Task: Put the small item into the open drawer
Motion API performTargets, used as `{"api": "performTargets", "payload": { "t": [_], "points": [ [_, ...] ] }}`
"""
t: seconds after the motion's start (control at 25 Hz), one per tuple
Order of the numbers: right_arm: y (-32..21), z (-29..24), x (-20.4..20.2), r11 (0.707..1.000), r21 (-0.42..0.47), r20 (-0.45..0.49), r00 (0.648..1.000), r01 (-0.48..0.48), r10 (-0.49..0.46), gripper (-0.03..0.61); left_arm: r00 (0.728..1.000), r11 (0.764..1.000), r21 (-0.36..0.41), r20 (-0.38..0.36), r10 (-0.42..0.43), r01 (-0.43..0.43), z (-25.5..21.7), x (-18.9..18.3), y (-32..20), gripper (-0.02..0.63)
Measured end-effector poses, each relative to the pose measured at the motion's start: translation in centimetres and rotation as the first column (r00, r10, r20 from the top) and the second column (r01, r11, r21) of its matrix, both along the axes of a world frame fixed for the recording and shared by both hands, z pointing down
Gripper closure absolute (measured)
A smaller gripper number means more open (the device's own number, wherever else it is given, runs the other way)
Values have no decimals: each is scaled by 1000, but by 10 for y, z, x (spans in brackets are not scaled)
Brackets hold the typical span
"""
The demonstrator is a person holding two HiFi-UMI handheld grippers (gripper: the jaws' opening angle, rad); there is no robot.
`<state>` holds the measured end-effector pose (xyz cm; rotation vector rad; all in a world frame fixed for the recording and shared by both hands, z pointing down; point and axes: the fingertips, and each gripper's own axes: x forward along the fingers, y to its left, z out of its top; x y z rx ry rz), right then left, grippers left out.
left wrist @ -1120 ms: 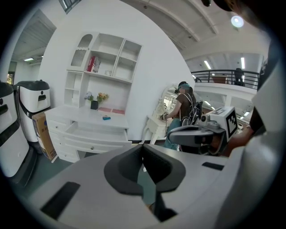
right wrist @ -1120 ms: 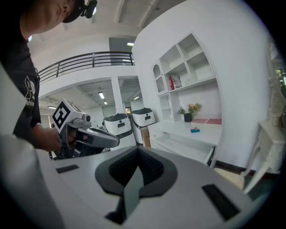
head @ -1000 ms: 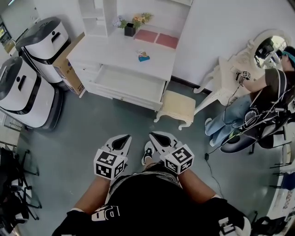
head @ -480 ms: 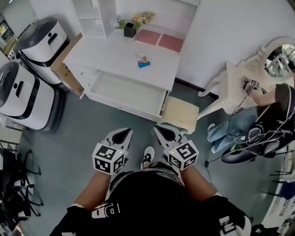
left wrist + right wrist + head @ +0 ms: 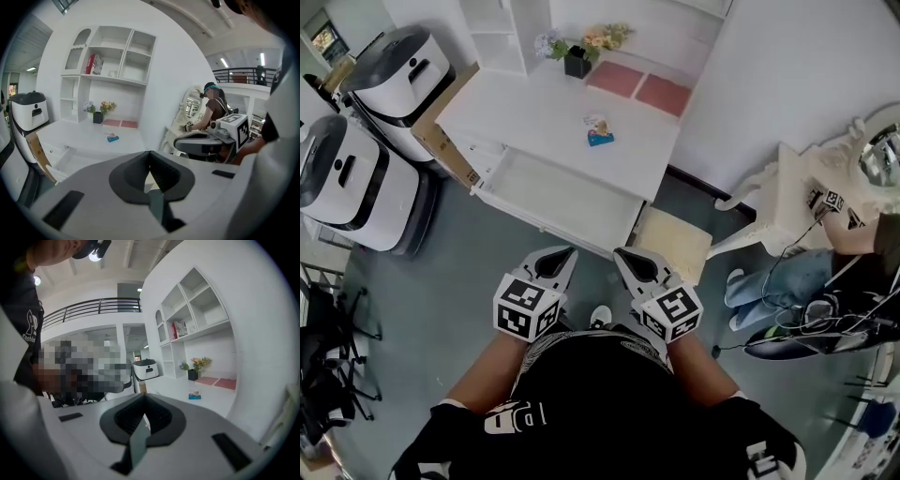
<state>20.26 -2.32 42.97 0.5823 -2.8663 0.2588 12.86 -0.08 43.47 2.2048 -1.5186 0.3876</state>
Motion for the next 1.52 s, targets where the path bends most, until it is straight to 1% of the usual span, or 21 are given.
{"api": "performTargets", "payload": {
  "t": [0.12,0.32,0.4,0.56,0.64,0.84,0.96,1.16,1.32,1.44,1.52],
  "points": [
    [-7,0,5,1000,-18,11,1000,1,-1,571,1000,1000,-15,9,13,-13,2,5,-8,600],
    [-29,12,12,997,-55,9,998,-56,57,571,999,999,-27,17,39,-39,4,6,-28,600],
    [-32,12,12,996,-66,14,998,-63,64,571,999,998,-27,20,51,-50,3,5,-34,600],
    [-36,19,13,994,-70,-9,997,-81,81,571,997,997,-35,19,72,-72,7,5,-43,600],
    [-44,23,6,993,-73,-17,996,-92,91,571,996,995,-33,21,90,-89,8,-1,-50,600],
    [-69,20,-21,992,-52,-34,993,-115,113,571,995,995,-28,19,100,-99,13,-35,-75,600],
    [-92,20,-39,988,-44,-44,988,-151,149,571,991,991,-25,14,130,-129,13,-55,-102,600],
    [-129,14,-74,968,-66,-39,970,-241,239,571,976,976,-5,23,216,-216,1,-90,-145,600],
    [-152,8,-111,958,-58,-36,959,-281,279,571,970,971,-5,23,240,-240,5,-132,-172,600],
    [-162,9,-134,947,-53,-60,947,-318,315,571,964,964,-19,10,265,-265,9,-156,-184,600],
    [-163,11,-146,937,-54,-83,937,-345,340,571,956,956,-24,6,294,-294,11,-170,-187,600]
  ]
}}
